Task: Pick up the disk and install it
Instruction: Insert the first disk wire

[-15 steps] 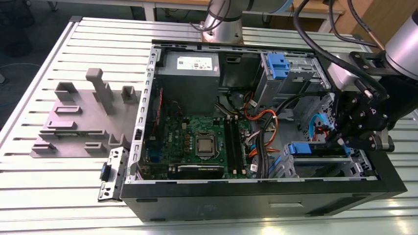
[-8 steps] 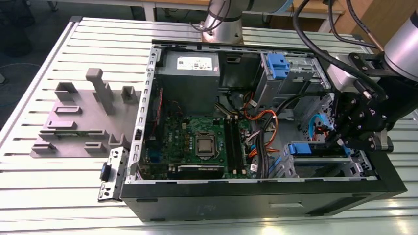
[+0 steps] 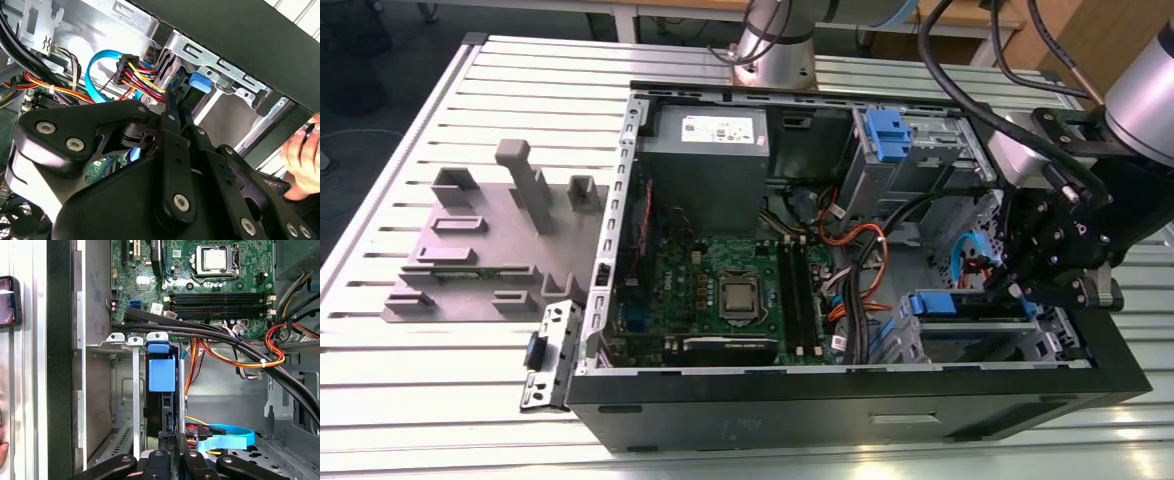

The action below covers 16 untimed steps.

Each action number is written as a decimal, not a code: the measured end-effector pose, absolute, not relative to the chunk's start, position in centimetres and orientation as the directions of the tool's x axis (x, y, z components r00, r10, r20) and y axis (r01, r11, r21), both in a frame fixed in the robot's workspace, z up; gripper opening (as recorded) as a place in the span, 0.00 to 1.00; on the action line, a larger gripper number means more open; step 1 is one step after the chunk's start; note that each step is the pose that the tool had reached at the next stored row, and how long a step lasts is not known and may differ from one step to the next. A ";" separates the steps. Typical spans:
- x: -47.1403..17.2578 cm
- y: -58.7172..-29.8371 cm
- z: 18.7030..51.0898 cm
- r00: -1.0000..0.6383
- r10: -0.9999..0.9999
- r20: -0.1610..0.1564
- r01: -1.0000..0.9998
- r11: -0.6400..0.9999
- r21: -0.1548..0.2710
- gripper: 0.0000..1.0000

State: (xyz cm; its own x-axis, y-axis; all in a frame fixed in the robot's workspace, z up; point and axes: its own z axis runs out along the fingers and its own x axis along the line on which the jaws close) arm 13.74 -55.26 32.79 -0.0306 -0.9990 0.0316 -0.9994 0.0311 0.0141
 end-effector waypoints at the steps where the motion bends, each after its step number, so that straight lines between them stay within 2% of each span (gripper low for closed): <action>1: 13.7 -55.3 32.8 -0.031 -0.999 0.031 -0.999 0.031 0.014 0.18; 2: 13.7 -55.3 32.8 -0.031 -0.999 0.031 -0.999 0.031 0.014 0.24; 3: 13.7 -55.3 32.8 -0.031 -0.999 0.031 -0.999 0.031 0.014 0.24; 4: 13.7 -55.3 32.8 -0.031 -0.999 0.031 -0.999 0.031 0.014 0.30; 16: 13.7 -55.3 33.7 -0.031 -0.999 0.032 -0.999 0.031 0.014 0.30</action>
